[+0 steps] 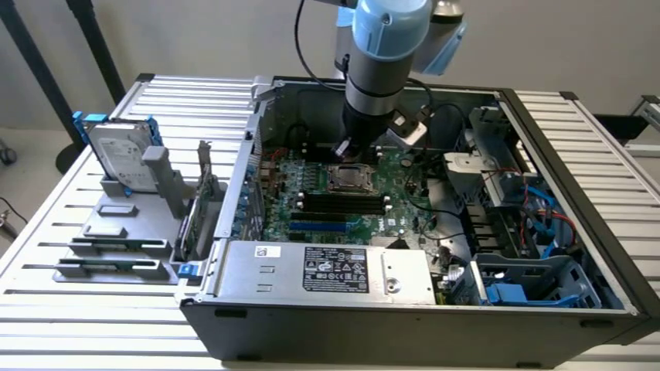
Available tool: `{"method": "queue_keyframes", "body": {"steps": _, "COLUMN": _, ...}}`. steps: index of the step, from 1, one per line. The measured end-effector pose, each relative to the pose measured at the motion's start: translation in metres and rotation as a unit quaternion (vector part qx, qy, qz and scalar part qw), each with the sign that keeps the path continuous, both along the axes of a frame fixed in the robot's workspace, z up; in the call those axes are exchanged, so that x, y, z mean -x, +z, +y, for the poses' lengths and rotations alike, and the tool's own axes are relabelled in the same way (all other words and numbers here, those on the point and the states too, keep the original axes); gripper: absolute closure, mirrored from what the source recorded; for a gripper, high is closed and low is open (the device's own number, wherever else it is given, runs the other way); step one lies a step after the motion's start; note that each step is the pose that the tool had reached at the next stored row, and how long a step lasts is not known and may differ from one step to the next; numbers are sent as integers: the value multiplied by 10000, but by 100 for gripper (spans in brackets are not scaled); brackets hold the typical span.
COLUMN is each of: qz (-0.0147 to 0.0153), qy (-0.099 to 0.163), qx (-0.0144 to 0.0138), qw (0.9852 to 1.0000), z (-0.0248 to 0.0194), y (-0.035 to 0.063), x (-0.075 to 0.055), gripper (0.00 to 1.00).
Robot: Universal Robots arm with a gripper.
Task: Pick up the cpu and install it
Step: 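Install the first cpu locking lever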
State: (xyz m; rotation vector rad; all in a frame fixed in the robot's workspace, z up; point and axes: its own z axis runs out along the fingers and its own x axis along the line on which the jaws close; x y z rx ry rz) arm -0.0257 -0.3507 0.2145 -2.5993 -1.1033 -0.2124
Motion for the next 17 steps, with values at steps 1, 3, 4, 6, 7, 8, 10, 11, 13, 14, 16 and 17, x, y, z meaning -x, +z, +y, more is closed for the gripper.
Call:
{"method": "queue_keyframes", "body": {"steps": 1, "qz": 0, "qy": 0, "qx": -6, "qw": 10000, "z": -20, "y": 16, "x": 12, "gripper": 89}}
{"method": "queue_keyframes", "body": {"steps": 3, "qz": 0, "qy": 1, "qx": -11, "qw": 10000, "z": -69, "y": 44, "x": 43, "gripper": 89}}
{"method": "queue_keyframes", "body": {"steps": 4, "qz": 0, "qy": 0, "qx": -12, "qw": 10000, "z": -95, "y": 58, "x": 61, "gripper": 89}}
{"method": "queue_keyframes", "body": {"steps": 6, "qz": 0, "qy": 0, "qx": -12, "qw": 10000, "z": -147, "y": 83, "x": 94, "gripper": 89}}
{"method": "queue_keyframes", "body": {"steps": 7, "qz": 0, "qy": 0, "qx": -12, "qw": 10000, "z": -173, "y": 96, "x": 110, "gripper": 89}}
{"method": "queue_keyframes", "body": {"steps": 8, "qz": 0, "qy": 0, "qx": -12, "qw": 10000, "z": -199, "y": 109, "x": 126, "gripper": 89}}
{"method": "queue_keyframes", "body": {"steps": 10, "qz": 0, "qy": 0, "qx": -13, "qw": 10000, "z": -253, "y": 139, "x": 157, "gripper": 89}}
{"method": "queue_keyframes", "body": {"steps": 11, "qz": 0, "qy": 0, "qx": -12, "qw": 10000, "z": -279, "y": 153, "x": 172, "gripper": 89}}
{"method": "queue_keyframes", "body": {"steps": 13, "qz": 0, "qy": 0, "qx": -12, "qw": 10000, "z": -327, "y": 179, "x": 212, "gripper": 89}}
{"method": "queue_keyframes", "body": {"steps": 14, "qz": 0, "qy": 0, "qx": -12, "qw": 10000, "z": -349, "y": 190, "x": 234, "gripper": 89}}
{"method": "queue_keyframes", "body": {"steps": 16, "qz": 0, "qy": 0, "qx": -12, "qw": 10000, "z": -395, "y": 216, "x": 273, "gripper": 89}}
{"method": "queue_keyframes", "body": {"steps": 17, "qz": 0, "qy": 0, "qx": -13, "qw": 10000, "z": -419, "y": 231, "x": 290, "gripper": 89}}
